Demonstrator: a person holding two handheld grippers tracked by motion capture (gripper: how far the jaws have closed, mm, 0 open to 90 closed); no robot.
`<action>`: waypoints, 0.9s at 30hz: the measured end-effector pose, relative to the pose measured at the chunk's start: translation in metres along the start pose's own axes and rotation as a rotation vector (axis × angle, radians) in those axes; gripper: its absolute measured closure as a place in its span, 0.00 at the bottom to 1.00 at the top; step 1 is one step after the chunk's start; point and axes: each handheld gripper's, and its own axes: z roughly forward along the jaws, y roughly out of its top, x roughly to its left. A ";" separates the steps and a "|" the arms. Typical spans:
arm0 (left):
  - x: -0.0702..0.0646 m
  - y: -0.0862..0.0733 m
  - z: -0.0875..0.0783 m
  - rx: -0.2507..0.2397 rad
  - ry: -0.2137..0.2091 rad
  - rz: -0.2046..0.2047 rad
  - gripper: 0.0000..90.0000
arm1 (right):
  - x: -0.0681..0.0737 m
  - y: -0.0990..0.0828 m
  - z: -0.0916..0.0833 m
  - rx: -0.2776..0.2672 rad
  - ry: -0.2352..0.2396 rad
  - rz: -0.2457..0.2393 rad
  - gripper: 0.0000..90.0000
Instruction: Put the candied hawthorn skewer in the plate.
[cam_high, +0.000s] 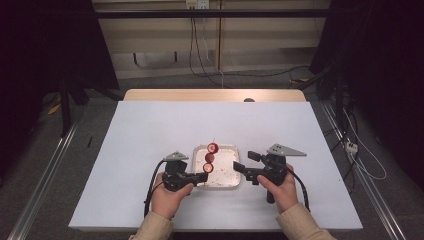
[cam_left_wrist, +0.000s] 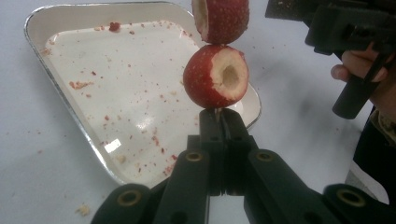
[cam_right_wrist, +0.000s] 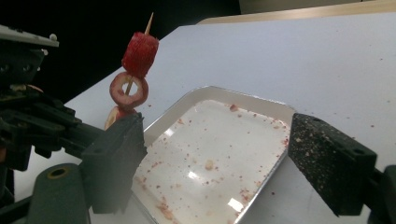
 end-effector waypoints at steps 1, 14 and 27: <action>0.001 0.001 0.001 0.002 0.001 0.000 0.99 | 0.000 0.000 -0.001 0.003 -0.006 -0.015 0.21; 0.002 0.009 0.009 0.007 0.008 -0.012 0.99 | -0.007 -0.006 -0.016 -0.012 -0.030 -0.038 0.21; 0.006 0.009 0.022 0.056 0.067 -0.011 0.99 | -0.006 -0.012 -0.019 -0.013 -0.023 -0.055 0.21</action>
